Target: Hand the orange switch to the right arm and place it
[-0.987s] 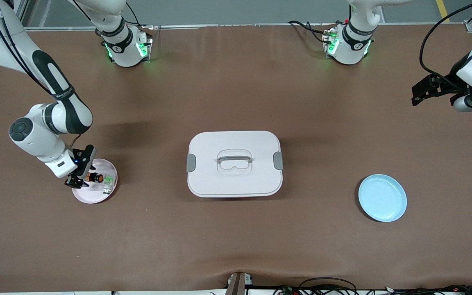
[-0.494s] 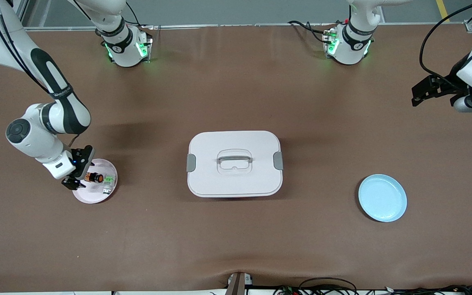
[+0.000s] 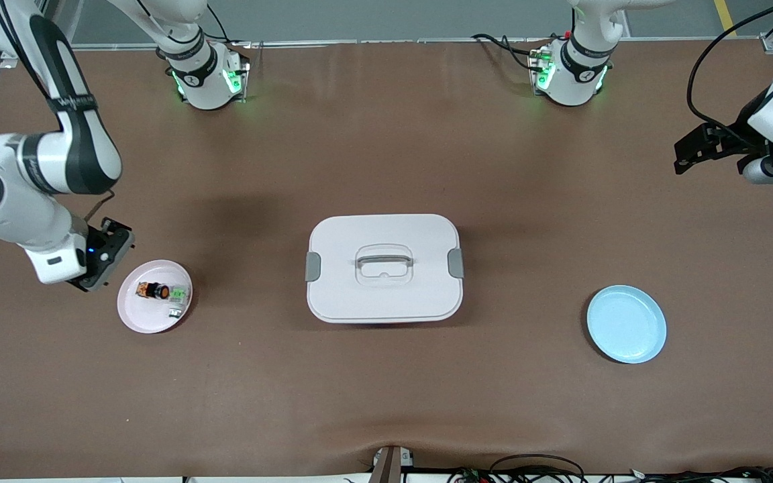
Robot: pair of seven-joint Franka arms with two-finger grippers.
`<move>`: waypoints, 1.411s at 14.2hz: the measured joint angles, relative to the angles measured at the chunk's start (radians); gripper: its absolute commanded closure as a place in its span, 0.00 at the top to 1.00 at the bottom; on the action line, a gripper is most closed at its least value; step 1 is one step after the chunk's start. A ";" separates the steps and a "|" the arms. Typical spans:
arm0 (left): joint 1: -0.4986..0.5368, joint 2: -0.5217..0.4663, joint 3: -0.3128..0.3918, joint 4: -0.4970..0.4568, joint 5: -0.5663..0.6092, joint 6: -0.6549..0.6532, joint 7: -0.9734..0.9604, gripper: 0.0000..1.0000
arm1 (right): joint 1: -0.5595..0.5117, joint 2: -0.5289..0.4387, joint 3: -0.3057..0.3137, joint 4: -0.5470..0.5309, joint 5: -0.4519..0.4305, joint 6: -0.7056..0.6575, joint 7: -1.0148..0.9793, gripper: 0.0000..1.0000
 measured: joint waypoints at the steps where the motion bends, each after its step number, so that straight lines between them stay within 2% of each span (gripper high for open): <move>1: 0.000 0.000 0.000 0.000 0.000 0.000 0.000 1.00 | 0.000 -0.026 0.000 0.009 0.030 -0.037 0.030 1.00; 3: 0.001 -0.001 0.000 0.000 0.000 0.000 0.000 1.00 | -0.002 -0.069 -0.004 0.025 0.106 -0.109 0.111 1.00; 6: 0.001 -0.001 0.000 0.000 0.000 0.000 0.000 1.00 | -0.005 -0.115 -0.007 0.058 0.172 -0.191 0.328 1.00; 10: 0.001 -0.001 0.000 0.000 0.000 0.000 0.000 1.00 | 0.033 -0.179 0.000 0.090 0.181 -0.242 0.706 1.00; 12: 0.001 -0.001 0.000 0.000 0.000 0.000 0.000 1.00 | 0.039 -0.200 -0.003 0.124 0.185 -0.305 0.795 1.00; 15: 0.001 -0.001 0.000 0.000 0.000 0.000 0.000 1.00 | 0.023 -0.202 -0.017 0.234 0.215 -0.418 0.917 1.00; 20: 0.001 -0.001 0.000 -0.001 0.000 0.000 0.000 1.00 | 0.024 -0.194 -0.010 0.332 0.226 -0.453 1.128 1.00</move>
